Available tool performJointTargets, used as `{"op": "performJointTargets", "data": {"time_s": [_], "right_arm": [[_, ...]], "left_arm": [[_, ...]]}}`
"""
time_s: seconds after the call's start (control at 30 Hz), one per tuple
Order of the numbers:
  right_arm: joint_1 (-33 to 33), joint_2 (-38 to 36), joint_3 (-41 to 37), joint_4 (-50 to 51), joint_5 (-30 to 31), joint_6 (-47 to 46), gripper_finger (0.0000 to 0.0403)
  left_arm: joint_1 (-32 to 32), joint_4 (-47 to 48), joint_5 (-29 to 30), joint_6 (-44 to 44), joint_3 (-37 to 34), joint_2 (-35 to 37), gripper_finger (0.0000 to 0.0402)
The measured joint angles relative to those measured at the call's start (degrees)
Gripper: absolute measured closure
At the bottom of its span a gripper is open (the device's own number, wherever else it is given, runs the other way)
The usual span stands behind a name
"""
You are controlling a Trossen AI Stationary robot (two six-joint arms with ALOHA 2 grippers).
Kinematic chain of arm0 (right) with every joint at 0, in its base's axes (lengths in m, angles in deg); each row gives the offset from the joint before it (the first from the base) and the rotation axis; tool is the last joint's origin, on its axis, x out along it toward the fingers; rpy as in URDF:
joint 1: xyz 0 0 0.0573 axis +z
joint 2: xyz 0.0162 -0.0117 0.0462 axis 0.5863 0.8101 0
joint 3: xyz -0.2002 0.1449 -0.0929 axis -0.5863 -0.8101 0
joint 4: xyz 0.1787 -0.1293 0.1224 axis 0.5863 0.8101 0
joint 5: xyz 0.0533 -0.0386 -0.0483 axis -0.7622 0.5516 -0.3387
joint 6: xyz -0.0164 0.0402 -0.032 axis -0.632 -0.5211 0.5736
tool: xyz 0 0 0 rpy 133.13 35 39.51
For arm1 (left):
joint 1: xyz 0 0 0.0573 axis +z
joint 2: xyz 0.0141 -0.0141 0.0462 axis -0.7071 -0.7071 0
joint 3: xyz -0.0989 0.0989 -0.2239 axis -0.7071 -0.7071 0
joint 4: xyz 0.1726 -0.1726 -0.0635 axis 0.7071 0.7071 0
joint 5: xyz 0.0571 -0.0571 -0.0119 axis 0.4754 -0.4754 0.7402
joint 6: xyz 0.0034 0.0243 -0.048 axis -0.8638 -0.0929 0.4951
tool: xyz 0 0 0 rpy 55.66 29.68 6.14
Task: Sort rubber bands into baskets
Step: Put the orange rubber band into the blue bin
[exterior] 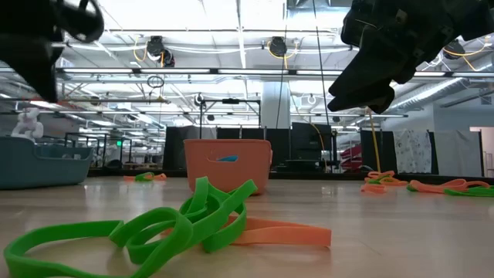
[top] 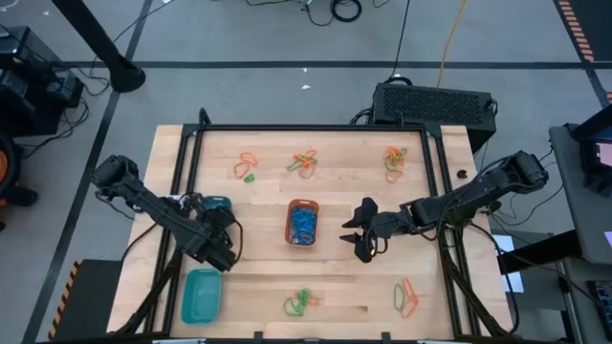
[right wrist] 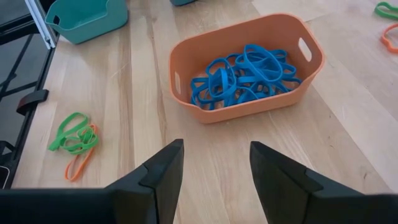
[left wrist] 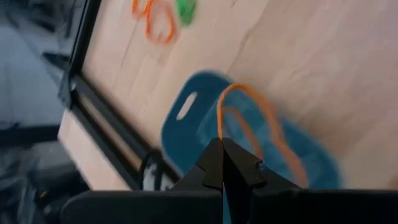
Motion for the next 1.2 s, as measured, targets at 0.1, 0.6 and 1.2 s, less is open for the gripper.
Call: {"op": "performJointTargets", "data": {"time_s": [0.1, 0.6, 1.2], "right_arm": [[0.0, 0.0, 0.0, 0.02, -0.01, 0.0, 0.0227], [0.0, 0.0, 0.02, -0.9, 0.0, 0.05, 0.0227], [0.0, 0.0, 0.02, -0.87, 0.0, 0.34, 0.0227]], "left_arm": [[0.62, -0.01, -2.3, 0.44, -3.54, 0.3, 0.04], [6.45, -9.55, -7.45, -10.83, -13.22, 0.7, 0.04], [7.48, -10.95, -3.9, -13.18, -13.49, 0.7, 0.0305]]}}
